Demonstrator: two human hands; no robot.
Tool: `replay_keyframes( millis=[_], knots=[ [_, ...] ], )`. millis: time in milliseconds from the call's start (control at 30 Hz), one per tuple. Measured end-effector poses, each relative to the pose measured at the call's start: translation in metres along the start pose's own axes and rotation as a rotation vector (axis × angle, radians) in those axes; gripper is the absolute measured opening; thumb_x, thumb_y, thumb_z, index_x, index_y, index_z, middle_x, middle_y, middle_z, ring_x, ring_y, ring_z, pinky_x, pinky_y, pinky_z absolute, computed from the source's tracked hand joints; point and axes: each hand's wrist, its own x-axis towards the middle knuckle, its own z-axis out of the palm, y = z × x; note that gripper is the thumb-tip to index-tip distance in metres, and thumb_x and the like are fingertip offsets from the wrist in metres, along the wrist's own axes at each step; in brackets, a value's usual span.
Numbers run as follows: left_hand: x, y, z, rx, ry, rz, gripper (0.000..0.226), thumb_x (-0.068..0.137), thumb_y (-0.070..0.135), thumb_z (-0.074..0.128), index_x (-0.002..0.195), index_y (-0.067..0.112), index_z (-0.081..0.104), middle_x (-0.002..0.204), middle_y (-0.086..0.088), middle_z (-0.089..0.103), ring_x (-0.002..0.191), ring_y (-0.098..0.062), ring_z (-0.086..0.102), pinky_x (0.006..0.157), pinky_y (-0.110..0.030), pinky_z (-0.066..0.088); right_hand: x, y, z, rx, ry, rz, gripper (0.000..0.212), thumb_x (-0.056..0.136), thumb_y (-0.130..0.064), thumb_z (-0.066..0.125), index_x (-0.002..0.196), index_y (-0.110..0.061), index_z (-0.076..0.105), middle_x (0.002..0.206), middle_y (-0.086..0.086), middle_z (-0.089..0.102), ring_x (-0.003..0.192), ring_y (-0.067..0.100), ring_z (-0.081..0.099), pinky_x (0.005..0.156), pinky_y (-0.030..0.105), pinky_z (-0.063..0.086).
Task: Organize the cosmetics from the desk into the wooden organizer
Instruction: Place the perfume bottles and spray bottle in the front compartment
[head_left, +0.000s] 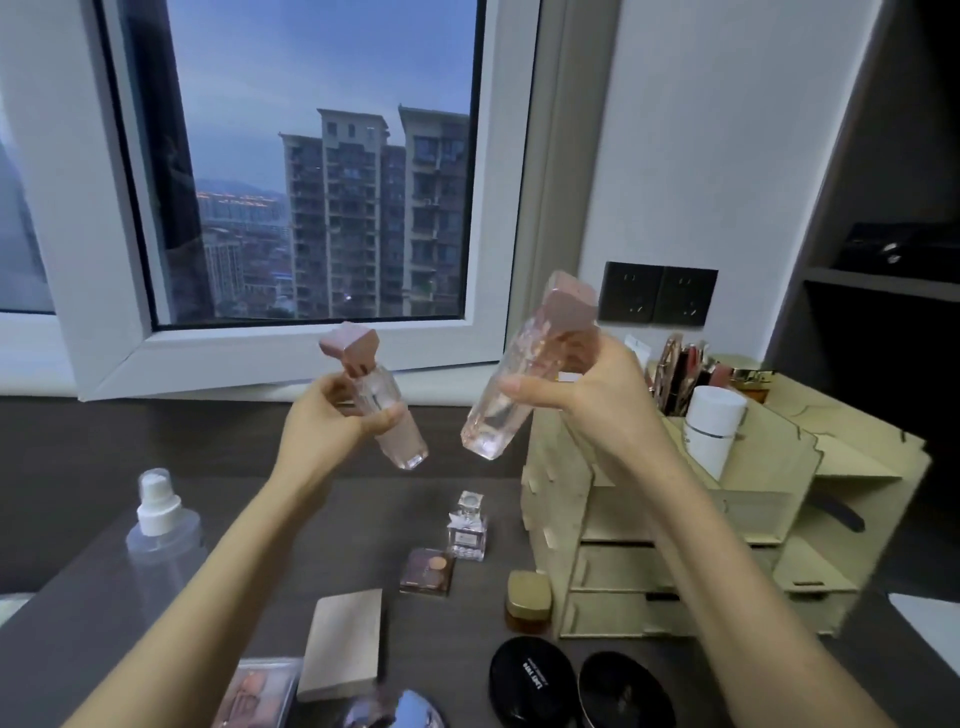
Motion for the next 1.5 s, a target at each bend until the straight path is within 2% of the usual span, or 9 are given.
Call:
replay_keyframes(
  millis=[300, 433, 533, 700, 833, 1100, 1200, 1333, 1500],
  knots=[
    [-0.029, 0.09, 0.048, -0.15, -0.252, 0.133, 0.036, 0.076, 0.01, 0.073, 0.11, 0.012, 0.06, 0.111, 0.001, 0.066, 0.091, -0.017, 0.068, 0.086, -0.03, 0.056, -0.001, -0.005, -0.111, -0.012, 0.194, -0.005, 0.043, 0.064, -0.005, 0.081, 0.1, -0.021, 0.064, 0.091, -0.005, 0.07, 0.085, 0.01, 0.067, 0.075, 0.028, 0.05],
    [-0.032, 0.093, 0.057, -0.084, -0.247, 0.14, 0.044, 0.072, 0.016, 0.077, 0.113, 0.014, 0.06, 0.114, 0.0, 0.066, 0.096, -0.016, 0.067, 0.091, -0.035, 0.053, 0.017, 0.019, -0.115, -0.125, 0.088, 0.089, 0.052, 0.066, -0.003, 0.08, 0.112, -0.014, 0.06, 0.097, -0.002, 0.068, 0.09, 0.013, 0.065, 0.081, 0.03, 0.051],
    [-0.033, 0.092, 0.055, -0.086, -0.245, 0.129, 0.042, 0.073, 0.014, 0.076, 0.111, 0.012, 0.061, 0.115, -0.002, 0.066, 0.095, -0.018, 0.068, 0.078, -0.022, 0.055, 0.036, 0.041, -0.104, -0.203, -0.058, 0.164, 0.056, 0.067, -0.001, 0.079, 0.117, -0.01, 0.057, 0.103, 0.004, 0.068, 0.095, 0.019, 0.065, 0.077, 0.029, 0.051],
    [-0.031, 0.097, 0.045, -0.093, -0.231, 0.136, 0.044, 0.071, 0.012, 0.077, 0.112, 0.008, 0.061, 0.116, -0.008, 0.065, 0.094, -0.023, 0.069, 0.085, -0.031, 0.055, 0.056, 0.068, -0.087, -0.215, -0.224, 0.238, 0.049, 0.066, 0.0, 0.079, 0.111, -0.006, 0.061, 0.108, 0.014, 0.069, 0.101, 0.027, 0.065, 0.096, 0.045, 0.049],
    [-0.029, 0.1, 0.038, -0.073, -0.233, 0.147, 0.048, 0.071, 0.015, 0.078, 0.115, 0.009, 0.06, 0.116, -0.006, 0.065, 0.098, -0.023, 0.067, 0.09, -0.037, 0.055, 0.06, 0.072, -0.076, -0.102, -0.307, 0.244, 0.042, 0.07, 0.016, 0.07, 0.109, 0.003, 0.059, 0.114, 0.028, 0.064, 0.09, 0.026, 0.065, 0.069, 0.022, 0.058],
    [-0.025, 0.097, 0.042, -0.105, -0.248, 0.115, 0.049, 0.07, 0.012, 0.078, 0.115, 0.008, 0.06, 0.116, -0.007, 0.065, 0.104, -0.025, 0.065, 0.088, -0.037, 0.055, 0.062, 0.074, -0.073, -0.161, -0.372, 0.231, 0.037, 0.073, 0.007, 0.072, 0.101, -0.013, 0.058, 0.106, 0.01, 0.066, 0.094, 0.02, 0.063, 0.075, 0.018, 0.054],
    [-0.025, 0.097, 0.048, -0.127, -0.269, 0.114, 0.047, 0.07, 0.011, 0.078, 0.114, 0.008, 0.061, 0.114, -0.008, 0.065, 0.104, -0.025, 0.065, 0.084, -0.034, 0.056, 0.06, 0.072, -0.075, -0.277, -0.372, 0.204, 0.053, 0.071, -0.006, 0.079, 0.117, -0.011, 0.055, 0.117, 0.003, 0.063, 0.108, 0.016, 0.058, 0.102, 0.029, 0.042],
    [-0.028, 0.099, 0.056, -0.129, -0.317, 0.126, 0.04, 0.069, 0.012, 0.079, 0.107, 0.012, 0.064, 0.111, -0.005, 0.067, 0.103, -0.023, 0.065, 0.083, -0.033, 0.056, 0.046, 0.053, -0.094, -0.279, -0.204, 0.127, 0.077, 0.071, -0.01, 0.079, 0.138, -0.008, 0.041, 0.136, 0.007, 0.053, 0.123, 0.019, 0.051, 0.106, 0.033, 0.039],
    [-0.036, 0.118, 0.08, -0.105, -0.418, 0.144, 0.049, 0.06, 0.016, 0.083, 0.105, 0.01, 0.063, 0.112, -0.01, 0.065, 0.102, -0.024, 0.066, 0.075, -0.029, 0.059, 0.007, 0.007, -0.121, -0.022, -0.176, 0.003, 0.069, 0.072, -0.014, 0.077, 0.135, -0.013, 0.048, 0.118, 0.0, 0.065, 0.105, 0.013, 0.065, 0.085, 0.028, 0.056]
  ],
)
